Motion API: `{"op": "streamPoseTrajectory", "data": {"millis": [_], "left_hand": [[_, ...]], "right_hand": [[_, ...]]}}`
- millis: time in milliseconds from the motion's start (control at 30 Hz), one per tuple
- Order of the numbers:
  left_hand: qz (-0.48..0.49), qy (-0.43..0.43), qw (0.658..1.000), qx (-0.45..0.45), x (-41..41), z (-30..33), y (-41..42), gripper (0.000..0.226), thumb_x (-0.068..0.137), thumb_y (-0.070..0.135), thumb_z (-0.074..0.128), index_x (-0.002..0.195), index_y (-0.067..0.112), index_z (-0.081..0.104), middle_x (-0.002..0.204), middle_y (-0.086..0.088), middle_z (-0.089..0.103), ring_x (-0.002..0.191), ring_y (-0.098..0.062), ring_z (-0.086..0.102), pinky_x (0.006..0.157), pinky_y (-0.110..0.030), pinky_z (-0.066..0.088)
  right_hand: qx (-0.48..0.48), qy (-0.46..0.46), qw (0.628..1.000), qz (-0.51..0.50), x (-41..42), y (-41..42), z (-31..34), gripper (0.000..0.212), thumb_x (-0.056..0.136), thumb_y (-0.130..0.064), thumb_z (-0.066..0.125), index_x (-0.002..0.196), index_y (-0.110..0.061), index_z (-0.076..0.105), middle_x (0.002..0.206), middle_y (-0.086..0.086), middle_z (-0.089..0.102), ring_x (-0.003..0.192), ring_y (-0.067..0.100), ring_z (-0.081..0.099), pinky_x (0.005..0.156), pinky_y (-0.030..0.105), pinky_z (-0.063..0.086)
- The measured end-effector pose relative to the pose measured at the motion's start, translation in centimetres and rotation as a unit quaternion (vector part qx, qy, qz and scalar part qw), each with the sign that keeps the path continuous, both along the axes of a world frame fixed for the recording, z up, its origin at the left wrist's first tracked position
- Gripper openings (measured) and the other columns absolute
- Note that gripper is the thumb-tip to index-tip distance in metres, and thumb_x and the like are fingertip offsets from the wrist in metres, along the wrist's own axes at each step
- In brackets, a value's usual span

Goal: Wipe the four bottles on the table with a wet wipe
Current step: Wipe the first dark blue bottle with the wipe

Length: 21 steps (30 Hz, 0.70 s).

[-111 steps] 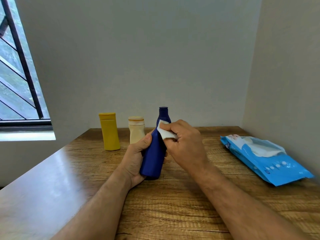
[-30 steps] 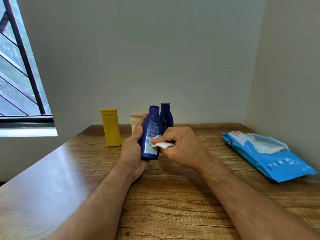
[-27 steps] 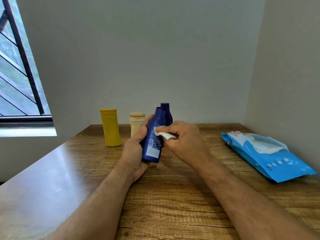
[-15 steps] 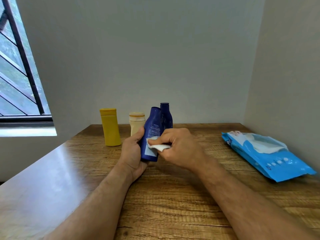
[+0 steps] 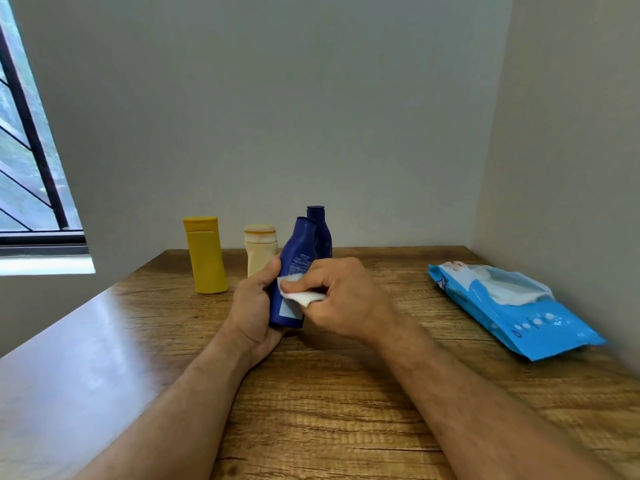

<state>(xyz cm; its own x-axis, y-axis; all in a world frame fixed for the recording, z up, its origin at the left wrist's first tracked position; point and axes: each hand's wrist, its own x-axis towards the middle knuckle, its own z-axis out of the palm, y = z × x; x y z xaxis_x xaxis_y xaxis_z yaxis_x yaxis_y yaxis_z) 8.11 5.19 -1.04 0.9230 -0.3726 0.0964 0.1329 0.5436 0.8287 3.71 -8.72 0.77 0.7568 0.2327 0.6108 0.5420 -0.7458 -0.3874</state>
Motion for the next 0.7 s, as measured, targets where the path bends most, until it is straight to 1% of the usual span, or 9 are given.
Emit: {"op": "streamPoseTrajectory", "data": {"millis": [100,200,267,333,433,500,567,633,700], "left_hand": [[0.003,-0.020,1.000,0.015,0.01,-0.04,-0.15,0.046,0.094,0.038,0.053,0.126,0.007,0.063,0.107,-0.017,0.069,0.089,-0.026,0.066,0.082,-0.043,0.053],[0.007,-0.039,0.998,0.054,-0.18,-0.03,-0.32,0.042,0.093,0.038,0.053,0.120,0.006,0.064,0.092,-0.014,0.068,0.073,-0.023,0.063,0.063,-0.036,0.051],[0.009,-0.043,0.996,0.075,-0.32,-0.02,-0.34,0.042,0.091,0.038,0.055,0.117,0.006,0.065,0.087,-0.014,0.068,0.069,-0.024,0.062,0.057,-0.034,0.051],[0.011,-0.047,0.996,0.077,-0.31,-0.08,-0.34,0.046,0.085,0.040,0.058,0.116,0.007,0.066,0.087,-0.014,0.069,0.069,-0.024,0.062,0.054,-0.033,0.052],[0.007,-0.055,0.997,0.054,-0.25,-0.15,-0.38,0.045,0.084,0.038,0.059,0.117,0.009,0.068,0.092,-0.013,0.071,0.072,-0.021,0.064,0.061,-0.034,0.052],[0.000,-0.057,0.998,0.041,-0.34,-0.14,-0.36,0.042,0.085,0.037,0.060,0.116,0.011,0.071,0.096,-0.013,0.073,0.078,-0.021,0.067,0.071,-0.036,0.053],[0.001,-0.054,0.998,0.040,-0.42,-0.18,-0.33,0.038,0.085,0.038,0.061,0.110,0.012,0.074,0.095,-0.013,0.073,0.080,-0.022,0.067,0.072,-0.037,0.051],[0.002,-0.050,0.998,0.034,-0.46,-0.21,-0.35,0.035,0.092,0.037,0.056,0.110,0.013,0.074,0.095,-0.012,0.073,0.081,-0.022,0.067,0.075,-0.038,0.051],[-0.002,-0.036,0.999,0.015,-0.44,-0.13,-0.35,0.037,0.101,0.036,0.044,0.114,0.014,0.071,0.097,-0.012,0.074,0.083,-0.022,0.070,0.081,-0.040,0.052]], "right_hand": [[0.020,-0.042,0.998,-0.045,-0.07,-0.04,0.18,0.027,0.089,-0.025,0.070,0.115,-0.027,0.073,0.096,-0.006,0.069,0.082,0.004,0.060,0.074,0.017,0.051],[0.095,-0.099,0.985,-0.108,-0.04,-0.55,0.63,0.028,0.090,-0.022,0.068,0.118,-0.023,0.072,0.093,-0.004,0.067,0.075,0.001,0.055,0.067,0.009,0.043],[0.123,-0.110,0.978,-0.129,0.00,-0.75,0.76,0.029,0.091,-0.019,0.067,0.119,-0.023,0.071,0.094,-0.004,0.066,0.076,0.001,0.057,0.067,0.006,0.044],[0.122,-0.110,0.978,-0.125,-0.07,-0.71,0.70,0.030,0.091,-0.019,0.067,0.120,-0.021,0.071,0.093,-0.004,0.065,0.077,0.002,0.057,0.066,0.005,0.044],[0.088,-0.088,0.990,-0.069,-0.19,-0.54,0.59,0.032,0.090,-0.018,0.067,0.122,-0.021,0.070,0.090,-0.011,0.058,0.075,-0.003,0.053,0.068,0.004,0.042],[0.053,-0.083,0.994,-0.040,-0.20,-0.43,0.51,0.034,0.088,-0.014,0.068,0.122,-0.020,0.070,0.092,-0.010,0.059,0.078,-0.001,0.053,0.071,0.004,0.043],[0.041,-0.086,0.995,-0.024,-0.21,-0.49,0.49,0.037,0.084,-0.009,0.068,0.119,-0.020,0.072,0.093,-0.007,0.062,0.081,0.003,0.056,0.072,0.006,0.044],[0.042,-0.083,0.996,-0.002,-0.31,-0.67,0.47,0.036,0.080,-0.007,0.070,0.113,-0.020,0.075,0.092,-0.008,0.064,0.081,0.004,0.059,0.070,0.008,0.046],[0.020,-0.059,0.998,0.026,-0.48,-0.68,0.47,0.032,0.078,-0.011,0.072,0.108,-0.022,0.077,0.089,-0.012,0.065,0.078,0.002,0.059,0.068,0.009,0.044]]}}
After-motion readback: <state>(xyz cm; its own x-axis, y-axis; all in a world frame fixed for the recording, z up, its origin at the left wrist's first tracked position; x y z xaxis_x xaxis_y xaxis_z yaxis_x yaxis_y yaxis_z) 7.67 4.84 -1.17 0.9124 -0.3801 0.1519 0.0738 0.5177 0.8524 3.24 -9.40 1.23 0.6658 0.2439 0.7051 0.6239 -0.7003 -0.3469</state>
